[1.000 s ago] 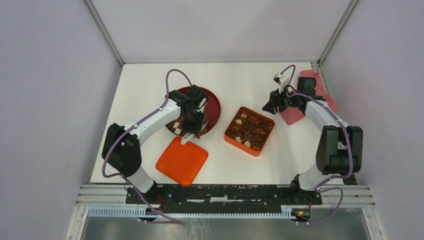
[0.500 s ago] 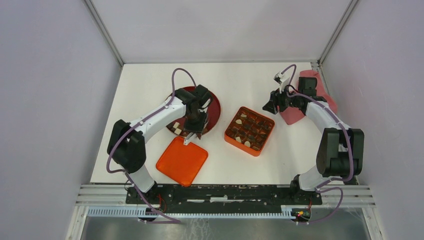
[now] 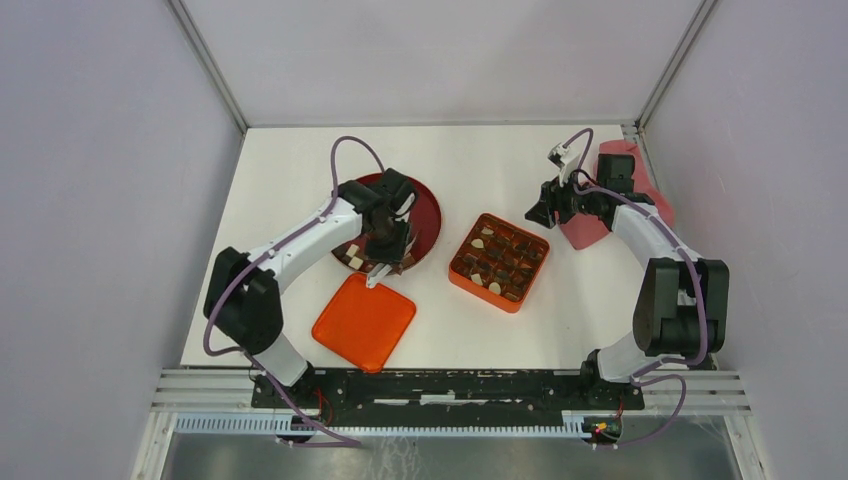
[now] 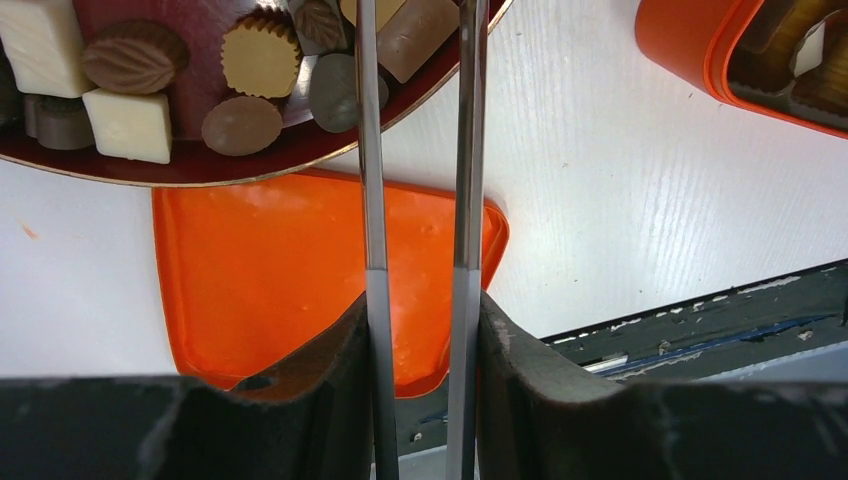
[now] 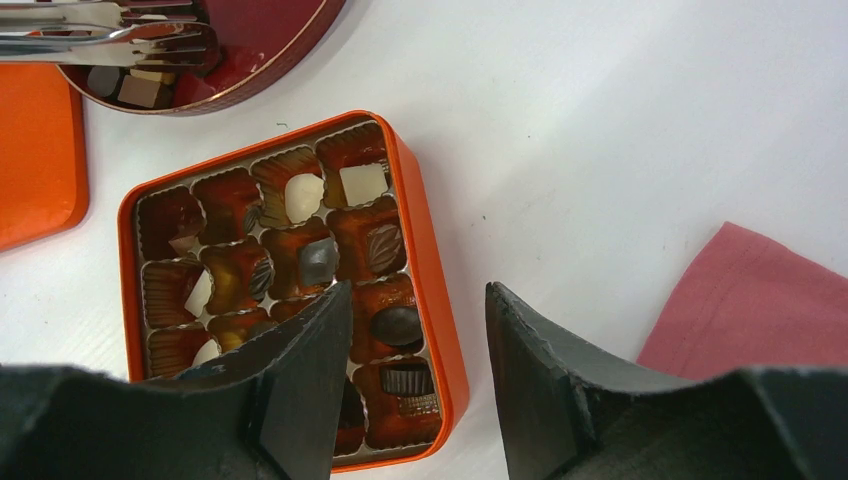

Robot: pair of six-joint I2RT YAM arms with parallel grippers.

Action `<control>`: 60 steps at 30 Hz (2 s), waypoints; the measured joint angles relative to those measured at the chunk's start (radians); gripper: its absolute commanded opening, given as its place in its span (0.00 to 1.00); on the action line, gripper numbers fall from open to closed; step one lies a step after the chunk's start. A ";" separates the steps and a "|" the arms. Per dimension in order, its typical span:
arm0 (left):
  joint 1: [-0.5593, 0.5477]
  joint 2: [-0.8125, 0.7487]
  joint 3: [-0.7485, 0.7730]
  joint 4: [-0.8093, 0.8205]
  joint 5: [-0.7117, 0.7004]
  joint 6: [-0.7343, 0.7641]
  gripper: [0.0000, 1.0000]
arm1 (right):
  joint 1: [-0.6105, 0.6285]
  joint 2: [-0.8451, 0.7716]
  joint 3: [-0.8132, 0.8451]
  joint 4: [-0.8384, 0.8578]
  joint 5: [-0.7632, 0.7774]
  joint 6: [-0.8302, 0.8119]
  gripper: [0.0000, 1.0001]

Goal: Pack the chocolate
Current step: Pick up the fake chocolate from the plate.

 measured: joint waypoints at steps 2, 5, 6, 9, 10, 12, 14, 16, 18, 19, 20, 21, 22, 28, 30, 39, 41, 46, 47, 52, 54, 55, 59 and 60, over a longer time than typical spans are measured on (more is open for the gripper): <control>0.014 -0.029 -0.024 0.020 0.012 -0.002 0.02 | 0.000 -0.004 -0.002 0.002 -0.004 0.000 0.57; 0.040 -0.079 -0.065 0.057 0.036 -0.011 0.02 | 0.000 -0.013 -0.011 0.007 -0.018 0.002 0.57; 0.049 -0.097 -0.079 0.068 0.045 -0.015 0.02 | 0.000 -0.017 -0.013 0.008 -0.021 0.002 0.57; 0.077 -0.146 -0.124 0.102 0.071 -0.026 0.02 | 0.000 -0.023 -0.015 0.011 -0.028 0.004 0.57; 0.085 -0.156 -0.135 0.107 0.078 -0.028 0.02 | 0.000 -0.025 -0.015 0.013 -0.030 0.004 0.57; 0.094 -0.165 -0.149 0.118 0.085 -0.029 0.02 | 0.000 -0.028 -0.015 0.016 -0.038 0.006 0.57; 0.096 -0.166 -0.163 0.131 0.089 -0.029 0.02 | 0.000 -0.029 -0.015 0.021 -0.042 0.008 0.57; 0.096 -0.166 -0.171 0.136 0.099 -0.029 0.02 | 0.000 -0.029 -0.015 0.022 -0.042 0.009 0.57; 0.097 -0.166 -0.172 0.142 0.105 -0.029 0.03 | 0.000 -0.029 -0.015 0.023 -0.042 0.009 0.57; 0.098 -0.166 -0.172 0.148 0.106 -0.029 0.08 | 0.000 -0.029 -0.015 0.023 -0.042 0.009 0.57; 0.099 -0.166 -0.172 0.154 0.107 -0.029 0.15 | 0.000 -0.029 -0.015 0.023 -0.042 0.009 0.57; 0.100 -0.166 -0.172 0.157 0.106 -0.029 0.20 | 0.000 -0.029 -0.015 0.023 -0.042 0.009 0.57; 0.101 -0.166 -0.172 0.158 0.106 -0.029 0.24 | 0.000 -0.029 -0.015 0.023 -0.042 0.010 0.57; 0.103 -0.166 -0.167 0.158 0.100 -0.024 0.41 | 0.000 -0.029 -0.015 0.024 -0.043 0.011 0.57; 0.105 -0.166 -0.158 0.148 0.099 -0.008 0.43 | 0.000 -0.029 -0.015 0.024 -0.045 0.011 0.57; 0.135 -0.158 -0.093 0.122 0.104 0.100 0.49 | 0.000 -0.029 -0.015 0.025 -0.045 0.011 0.57; 0.153 -0.152 -0.092 0.117 0.108 0.124 0.48 | 0.000 -0.029 -0.015 0.025 -0.045 0.011 0.57; 0.175 -0.103 -0.080 0.093 0.122 0.188 0.48 | 0.000 -0.029 -0.015 0.024 -0.045 0.011 0.57; 0.175 -0.092 -0.077 0.090 0.128 0.197 0.48 | 0.000 -0.029 -0.015 0.024 -0.045 0.011 0.57; 0.174 -0.049 -0.062 0.084 0.141 0.260 0.48 | 0.000 -0.029 -0.015 0.024 -0.045 0.011 0.57; 0.174 -0.035 -0.053 0.079 0.139 0.276 0.48 | 0.000 -0.029 -0.015 0.024 -0.045 0.011 0.57; 0.174 -0.026 -0.046 0.076 0.137 0.279 0.48 | 0.000 -0.029 -0.015 0.024 -0.045 0.011 0.57; 0.174 0.015 -0.030 0.071 0.129 0.304 0.44 | 0.000 -0.029 -0.015 0.023 -0.045 0.011 0.57; 0.174 0.026 -0.027 0.071 0.129 0.310 0.42 | 0.000 -0.029 -0.015 0.023 -0.045 0.011 0.57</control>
